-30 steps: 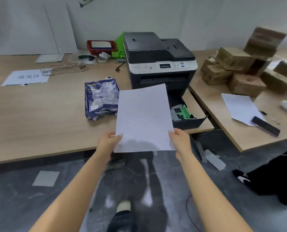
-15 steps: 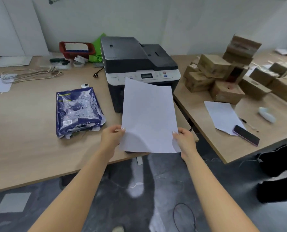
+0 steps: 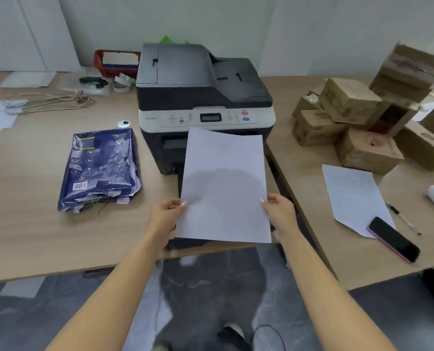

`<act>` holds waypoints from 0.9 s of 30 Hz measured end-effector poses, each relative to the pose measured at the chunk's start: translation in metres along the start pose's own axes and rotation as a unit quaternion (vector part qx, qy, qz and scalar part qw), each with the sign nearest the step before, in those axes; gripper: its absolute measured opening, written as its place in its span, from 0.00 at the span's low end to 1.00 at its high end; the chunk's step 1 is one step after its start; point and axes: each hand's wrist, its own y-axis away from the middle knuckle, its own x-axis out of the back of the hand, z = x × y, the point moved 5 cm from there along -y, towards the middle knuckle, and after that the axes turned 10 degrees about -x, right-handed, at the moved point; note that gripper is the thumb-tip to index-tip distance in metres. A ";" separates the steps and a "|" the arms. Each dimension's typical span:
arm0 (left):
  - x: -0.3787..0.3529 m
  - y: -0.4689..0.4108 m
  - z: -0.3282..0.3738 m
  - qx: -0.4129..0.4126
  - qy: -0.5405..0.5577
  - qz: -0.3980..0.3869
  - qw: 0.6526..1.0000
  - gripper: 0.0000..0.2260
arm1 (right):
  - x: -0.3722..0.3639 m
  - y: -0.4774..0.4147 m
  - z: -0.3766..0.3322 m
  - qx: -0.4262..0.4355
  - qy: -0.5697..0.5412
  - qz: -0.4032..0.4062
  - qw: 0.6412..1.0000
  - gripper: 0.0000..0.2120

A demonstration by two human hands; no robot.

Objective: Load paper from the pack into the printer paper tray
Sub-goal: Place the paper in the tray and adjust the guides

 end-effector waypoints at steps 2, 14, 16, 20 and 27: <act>-0.013 -0.002 -0.005 0.018 -0.007 0.006 1.000 0.05 | 0.009 -0.018 -0.004 0.005 0.022 -0.024 0.999 0.09; -0.027 -0.021 -0.054 0.092 -0.029 0.069 0.993 0.12 | 0.006 -0.086 0.024 -0.084 0.139 -0.095 0.982 0.05; -0.023 -0.026 -0.060 0.098 -0.035 0.077 0.992 0.12 | 0.001 -0.093 0.028 -0.088 0.161 -0.096 0.978 0.04; -0.016 -0.043 -0.065 0.104 -0.066 0.086 0.989 0.12 | -0.010 -0.111 0.037 -0.102 0.176 -0.088 0.975 0.05; -0.018 -0.057 -0.074 0.118 -0.098 0.097 0.983 0.13 | -0.015 -0.131 0.055 -0.131 0.190 -0.079 0.970 0.14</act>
